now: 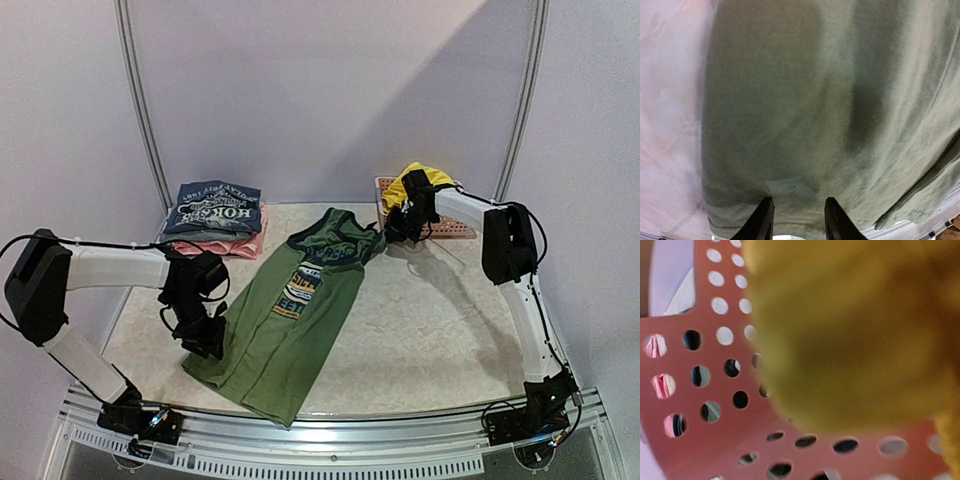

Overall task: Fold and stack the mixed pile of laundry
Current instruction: Adjust the rectangle-folded tank top at the center of the board.

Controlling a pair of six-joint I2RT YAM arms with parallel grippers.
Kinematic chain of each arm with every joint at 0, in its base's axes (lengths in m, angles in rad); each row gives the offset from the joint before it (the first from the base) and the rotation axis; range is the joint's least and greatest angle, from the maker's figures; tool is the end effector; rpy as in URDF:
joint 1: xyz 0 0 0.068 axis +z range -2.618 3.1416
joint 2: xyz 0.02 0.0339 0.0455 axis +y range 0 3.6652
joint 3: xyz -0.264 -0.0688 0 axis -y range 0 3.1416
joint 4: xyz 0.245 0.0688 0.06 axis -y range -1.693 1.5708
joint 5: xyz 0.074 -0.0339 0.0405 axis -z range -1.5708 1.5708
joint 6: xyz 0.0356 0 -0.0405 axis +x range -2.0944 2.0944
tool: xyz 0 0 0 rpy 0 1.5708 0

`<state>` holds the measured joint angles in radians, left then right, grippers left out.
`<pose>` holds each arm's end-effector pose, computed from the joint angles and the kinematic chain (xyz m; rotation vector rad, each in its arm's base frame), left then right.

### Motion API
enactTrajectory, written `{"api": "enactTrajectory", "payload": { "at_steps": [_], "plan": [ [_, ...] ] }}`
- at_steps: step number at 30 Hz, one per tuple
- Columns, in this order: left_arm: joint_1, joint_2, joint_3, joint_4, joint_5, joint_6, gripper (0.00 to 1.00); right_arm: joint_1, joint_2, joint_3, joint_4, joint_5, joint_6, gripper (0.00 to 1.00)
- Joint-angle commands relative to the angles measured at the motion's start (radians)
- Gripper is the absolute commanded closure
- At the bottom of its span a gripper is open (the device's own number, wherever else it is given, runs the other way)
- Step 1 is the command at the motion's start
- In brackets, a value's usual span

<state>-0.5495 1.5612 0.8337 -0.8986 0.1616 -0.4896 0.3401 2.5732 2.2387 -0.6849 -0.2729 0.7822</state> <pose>0.1968 -0.1273 0.1504 -0.0834 -3.0076 0.1702 0.5156 0.1926 0.1396 0.4943 2.6825 0.7272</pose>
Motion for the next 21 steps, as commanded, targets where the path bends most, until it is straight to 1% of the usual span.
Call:
{"api": "enactTrajectory", "payload": {
  "at_steps": [1, 8, 11, 14, 17, 21],
  "plan": [
    [-0.015, -0.065, -0.039, 0.042, 0.039, -0.078, 0.65, 0.044, 0.079, 0.024, 0.016, -0.075, 0.057, 1.00],
    [-0.042, -0.137, -0.095, 0.050, 0.063, -0.154, 0.66, 0.070, 0.126, 0.104, 0.047, -0.094, 0.115, 1.00],
    [-0.051, -0.141, -0.099, 0.053, 0.070, -0.166, 0.66, 0.068, 0.151, 0.158, 0.053, -0.090, 0.120, 1.00],
    [-0.064, -0.135, -0.098, 0.068, 0.081, -0.182, 0.66, 0.063, 0.172, 0.185, 0.093, -0.109, 0.136, 1.00],
    [-0.072, -0.129, -0.079, 0.076, 0.088, -0.196, 0.66, 0.055, 0.191, 0.205, 0.111, -0.117, 0.149, 1.00],
    [-0.072, -0.126, -0.003, 0.031, 0.058, -0.180, 0.65, 0.041, 0.153, 0.202, 0.060, -0.078, 0.115, 1.00]
  ]
}}
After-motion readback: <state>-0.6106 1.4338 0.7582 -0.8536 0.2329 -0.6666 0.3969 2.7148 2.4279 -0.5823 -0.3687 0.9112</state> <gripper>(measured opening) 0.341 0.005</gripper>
